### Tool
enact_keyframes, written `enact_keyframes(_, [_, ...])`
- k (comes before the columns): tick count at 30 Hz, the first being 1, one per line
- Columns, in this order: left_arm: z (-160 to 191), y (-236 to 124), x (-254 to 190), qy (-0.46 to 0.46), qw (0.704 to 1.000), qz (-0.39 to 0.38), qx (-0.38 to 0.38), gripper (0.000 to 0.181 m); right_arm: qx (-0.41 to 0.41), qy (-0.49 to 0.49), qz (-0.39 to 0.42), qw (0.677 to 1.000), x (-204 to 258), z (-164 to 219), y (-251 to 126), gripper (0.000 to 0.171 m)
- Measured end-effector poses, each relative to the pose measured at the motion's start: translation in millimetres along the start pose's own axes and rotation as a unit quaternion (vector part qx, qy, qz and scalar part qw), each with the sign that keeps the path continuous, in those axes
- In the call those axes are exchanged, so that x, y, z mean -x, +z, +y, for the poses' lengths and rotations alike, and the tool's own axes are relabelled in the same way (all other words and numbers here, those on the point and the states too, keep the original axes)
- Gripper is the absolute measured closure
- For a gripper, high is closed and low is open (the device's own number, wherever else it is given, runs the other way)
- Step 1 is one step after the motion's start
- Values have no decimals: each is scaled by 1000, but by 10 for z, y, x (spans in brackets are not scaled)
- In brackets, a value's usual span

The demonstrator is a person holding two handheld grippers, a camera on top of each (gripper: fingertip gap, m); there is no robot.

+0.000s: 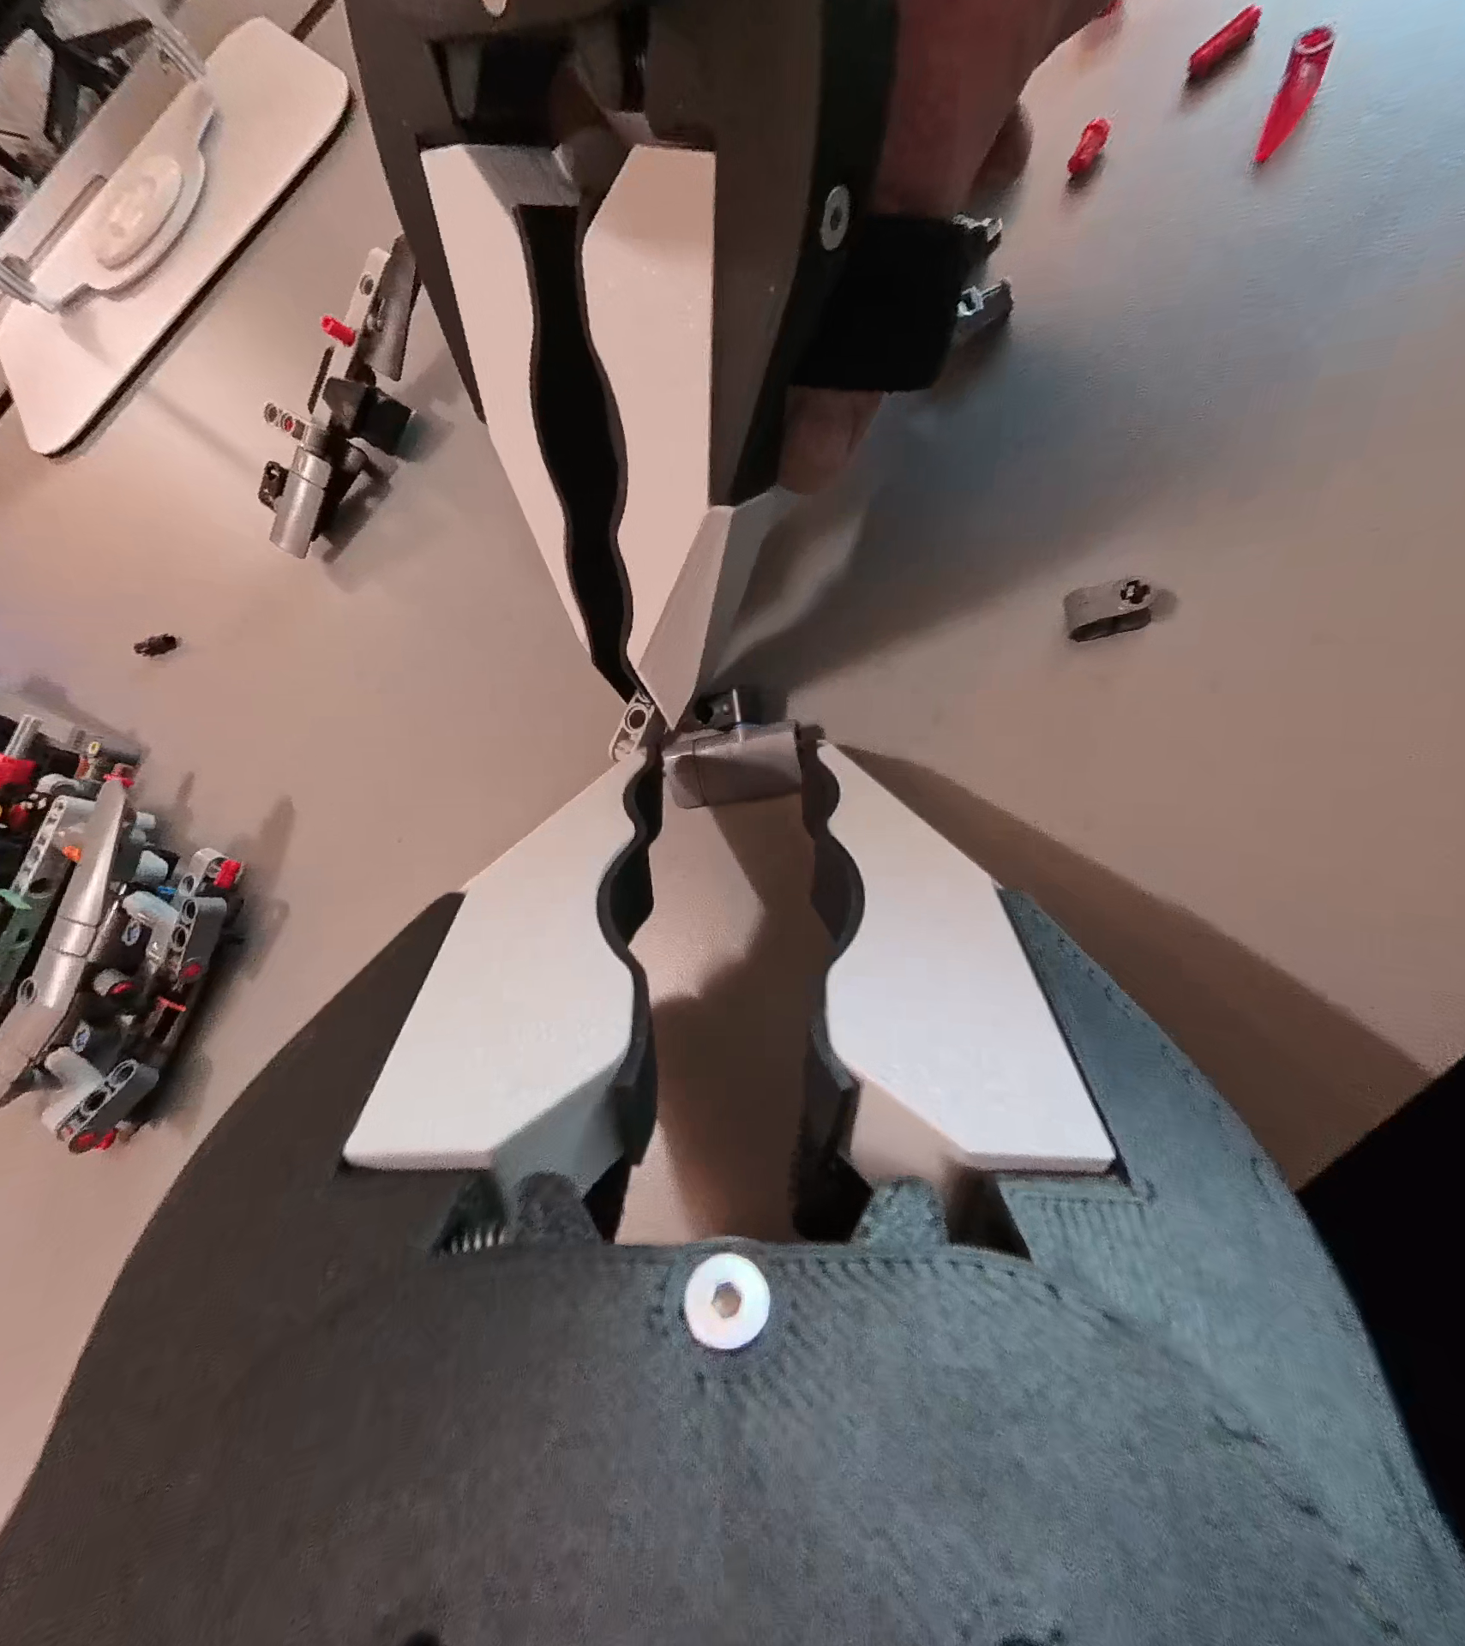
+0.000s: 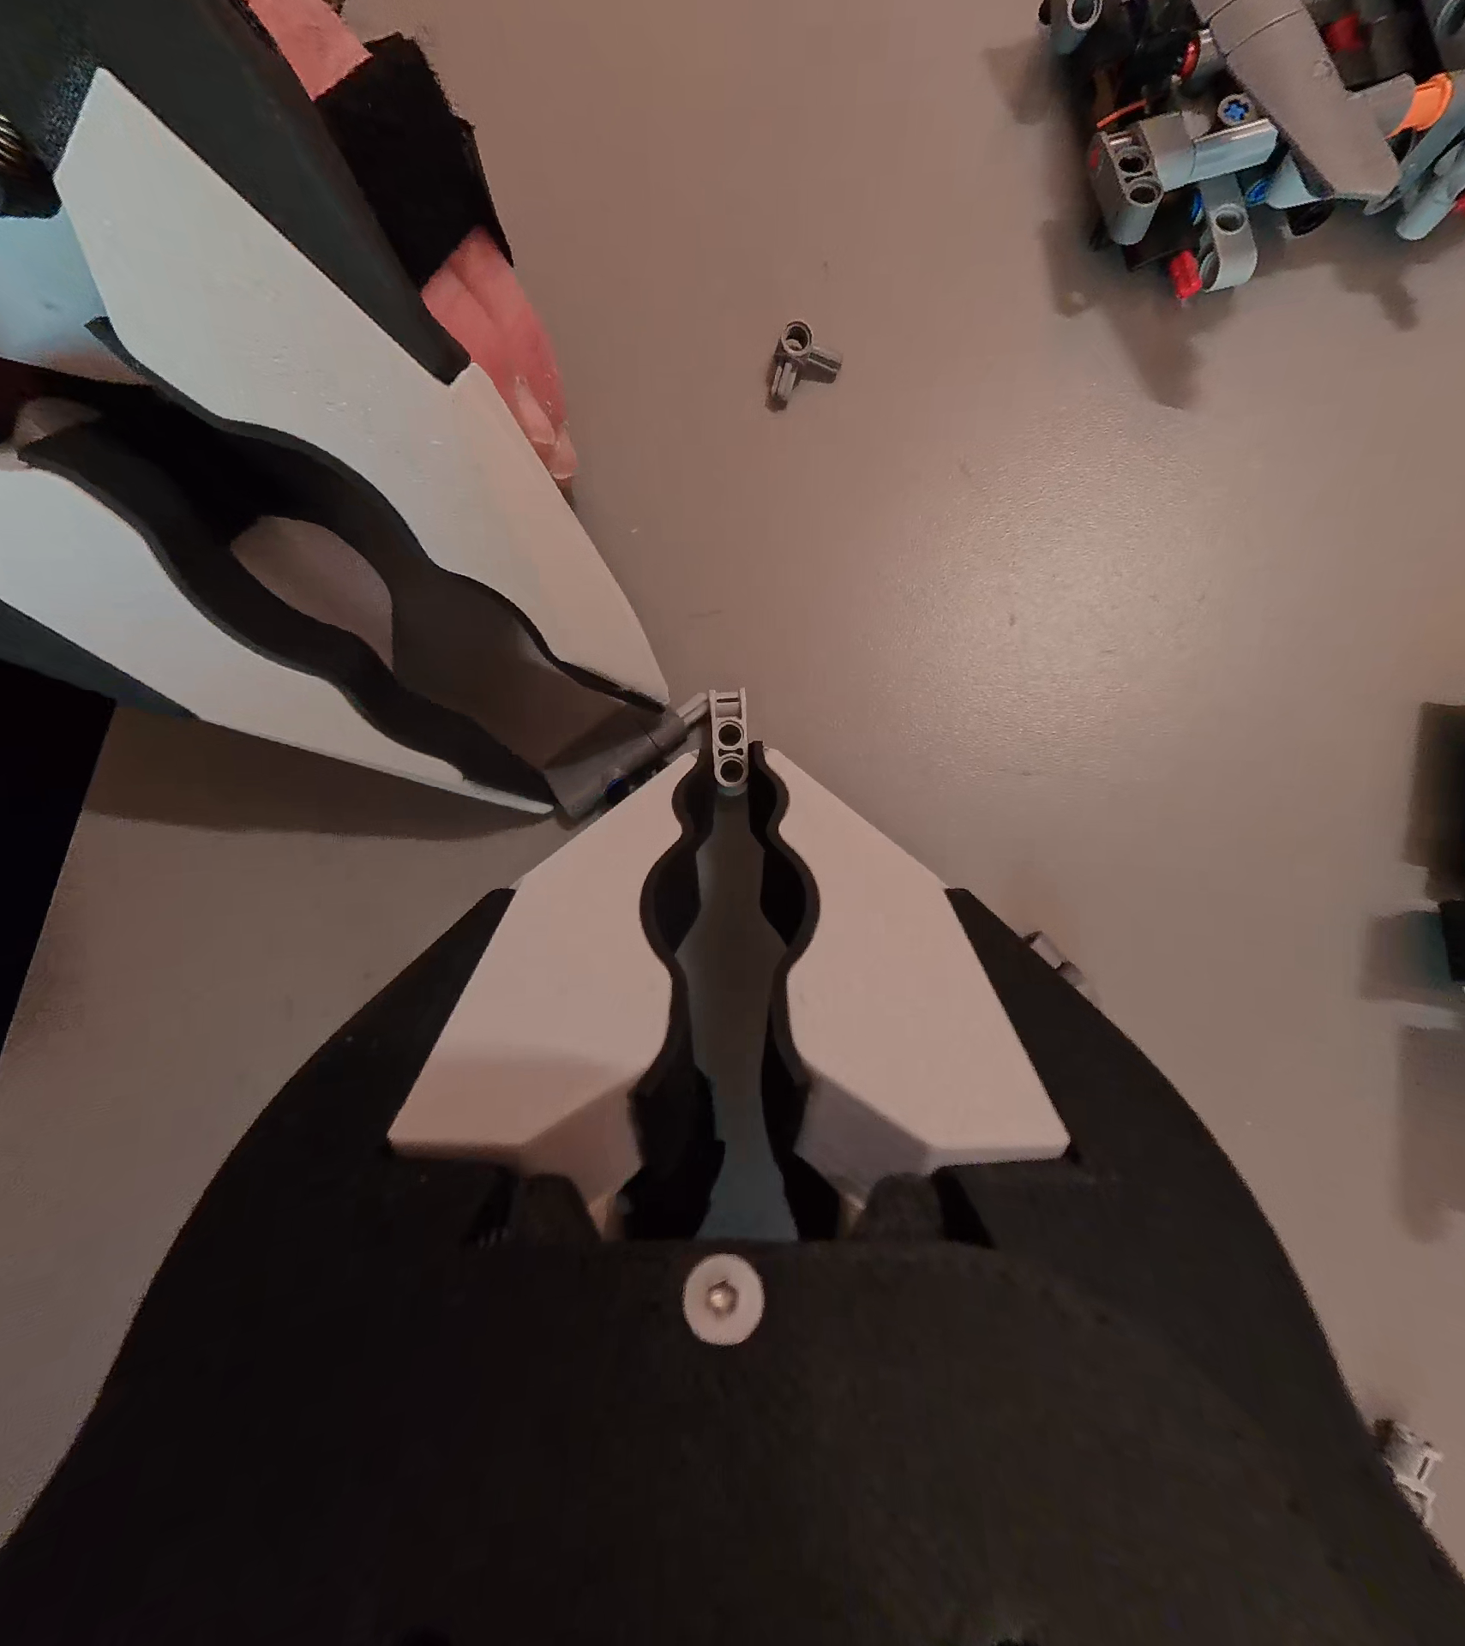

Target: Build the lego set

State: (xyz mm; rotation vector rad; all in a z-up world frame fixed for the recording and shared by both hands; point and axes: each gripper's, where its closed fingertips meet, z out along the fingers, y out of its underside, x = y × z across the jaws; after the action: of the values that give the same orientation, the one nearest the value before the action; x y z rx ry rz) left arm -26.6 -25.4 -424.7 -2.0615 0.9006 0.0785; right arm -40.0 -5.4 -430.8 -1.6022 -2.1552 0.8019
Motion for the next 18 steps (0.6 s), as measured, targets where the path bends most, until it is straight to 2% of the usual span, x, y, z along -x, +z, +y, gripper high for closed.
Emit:
enact_keyframes(11, [80,-84,-76,63,997,45,-20,170,-2,-3,-4,1000,5,4,-4,166])
enact_keyframes(18, [109,-99,-61,91,993,71,-34,172,2,-5,-6,1000,-7,-9,5,166])
